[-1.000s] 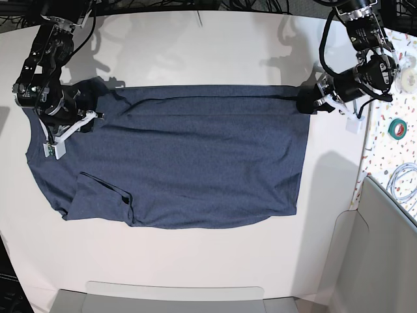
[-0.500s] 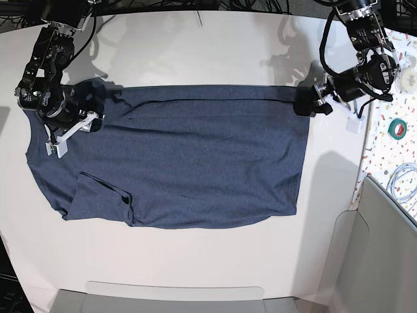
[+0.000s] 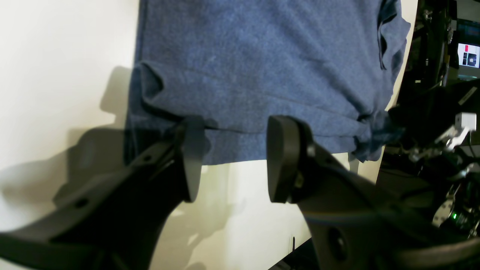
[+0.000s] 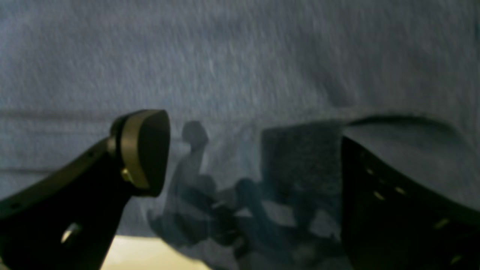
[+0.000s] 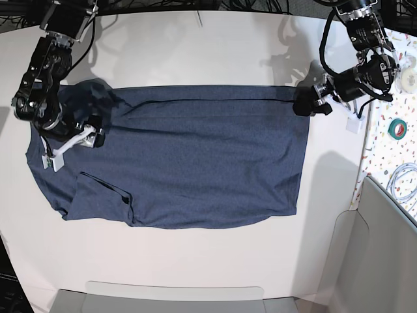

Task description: Layout the t-shirt on the table in an organized manner, then fold the t-shirt properly

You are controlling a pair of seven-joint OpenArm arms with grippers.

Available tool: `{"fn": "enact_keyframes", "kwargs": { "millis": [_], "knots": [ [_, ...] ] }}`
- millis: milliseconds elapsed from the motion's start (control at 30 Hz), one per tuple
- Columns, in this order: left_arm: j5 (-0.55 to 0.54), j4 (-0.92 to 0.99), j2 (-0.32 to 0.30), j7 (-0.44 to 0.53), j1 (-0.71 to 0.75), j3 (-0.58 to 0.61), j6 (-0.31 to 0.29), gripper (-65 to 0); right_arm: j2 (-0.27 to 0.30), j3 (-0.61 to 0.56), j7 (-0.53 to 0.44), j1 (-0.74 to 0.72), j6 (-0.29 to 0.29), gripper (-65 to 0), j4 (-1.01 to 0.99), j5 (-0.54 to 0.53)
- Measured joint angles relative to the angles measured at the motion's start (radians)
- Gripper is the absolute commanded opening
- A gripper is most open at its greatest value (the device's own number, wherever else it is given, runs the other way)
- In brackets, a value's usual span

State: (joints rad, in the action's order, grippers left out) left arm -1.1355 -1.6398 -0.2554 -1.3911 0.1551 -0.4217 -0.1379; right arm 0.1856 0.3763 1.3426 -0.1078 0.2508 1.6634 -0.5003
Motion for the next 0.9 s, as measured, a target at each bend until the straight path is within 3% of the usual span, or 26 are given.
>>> {"fn": "enact_keyframes", "kwargs": {
  "millis": [700, 900],
  "knots": [
    [0.0, 0.002, 0.0, 0.0, 0.003, 0.0, 0.003, -38.3, 0.007, 0.011, -0.032, -0.139, 0.004, -16.3, -0.278, -0.024],
    [0.0, 0.002, -0.002, 0.0, 0.003, 0.0, 0.003, -38.3, -0.021, 0.139, -0.024, -0.139, 0.008, -16.3, -0.287, -0.103]
  ]
}}
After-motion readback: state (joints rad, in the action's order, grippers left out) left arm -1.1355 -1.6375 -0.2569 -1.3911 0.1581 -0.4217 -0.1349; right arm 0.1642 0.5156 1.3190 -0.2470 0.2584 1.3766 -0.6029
